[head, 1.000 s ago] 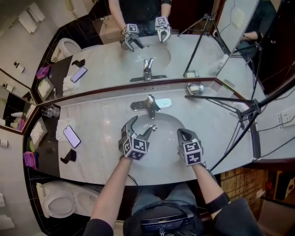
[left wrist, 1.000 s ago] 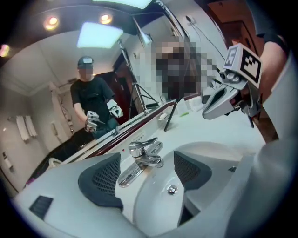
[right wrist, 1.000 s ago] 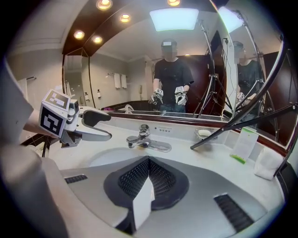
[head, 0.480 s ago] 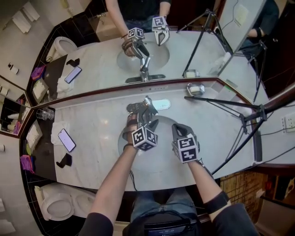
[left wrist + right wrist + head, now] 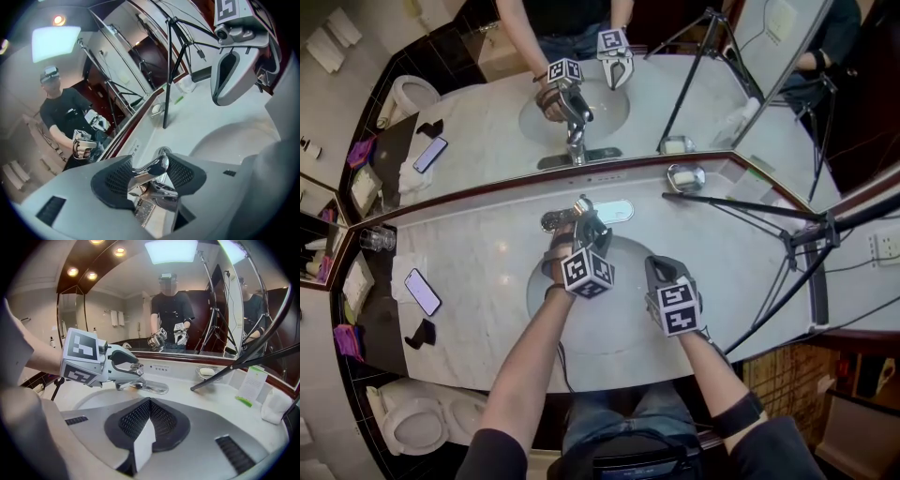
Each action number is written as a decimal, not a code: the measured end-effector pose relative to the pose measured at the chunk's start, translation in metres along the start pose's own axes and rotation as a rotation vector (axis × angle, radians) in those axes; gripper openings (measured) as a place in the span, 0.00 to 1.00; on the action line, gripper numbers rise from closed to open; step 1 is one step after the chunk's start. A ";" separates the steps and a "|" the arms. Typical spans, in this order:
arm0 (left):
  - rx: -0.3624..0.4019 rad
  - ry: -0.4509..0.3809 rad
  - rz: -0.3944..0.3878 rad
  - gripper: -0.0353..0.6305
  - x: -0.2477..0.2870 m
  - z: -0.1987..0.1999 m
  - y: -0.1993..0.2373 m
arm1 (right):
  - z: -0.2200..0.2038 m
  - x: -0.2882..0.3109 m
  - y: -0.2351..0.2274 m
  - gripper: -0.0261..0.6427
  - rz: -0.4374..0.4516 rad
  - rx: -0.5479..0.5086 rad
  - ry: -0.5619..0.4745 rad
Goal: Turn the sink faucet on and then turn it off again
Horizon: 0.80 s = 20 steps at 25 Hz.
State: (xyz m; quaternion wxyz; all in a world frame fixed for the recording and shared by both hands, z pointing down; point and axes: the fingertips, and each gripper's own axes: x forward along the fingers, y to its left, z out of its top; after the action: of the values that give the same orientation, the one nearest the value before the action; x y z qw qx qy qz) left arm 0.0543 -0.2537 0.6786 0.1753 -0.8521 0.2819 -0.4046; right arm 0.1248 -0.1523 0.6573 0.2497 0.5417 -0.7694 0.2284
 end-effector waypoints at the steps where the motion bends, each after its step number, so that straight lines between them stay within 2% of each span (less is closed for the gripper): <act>1: -0.007 -0.004 0.006 0.38 -0.001 0.001 0.001 | -0.002 0.001 -0.002 0.06 -0.001 -0.001 0.000; 9: -0.034 -0.011 0.014 0.37 -0.005 0.006 0.010 | -0.009 0.008 -0.007 0.06 0.001 -0.015 -0.002; 13: -0.076 -0.024 0.047 0.37 -0.008 0.011 0.033 | 0.000 0.005 -0.002 0.06 0.006 -0.002 -0.005; 20: -0.139 -0.023 0.036 0.37 -0.008 0.009 0.054 | 0.009 0.003 0.007 0.06 0.019 0.001 -0.013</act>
State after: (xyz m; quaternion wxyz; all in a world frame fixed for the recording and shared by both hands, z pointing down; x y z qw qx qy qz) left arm 0.0390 -0.2902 0.6404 0.1265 -0.8615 0.3227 -0.3710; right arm 0.1161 -0.1581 0.6514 0.2421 0.5361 -0.7760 0.2276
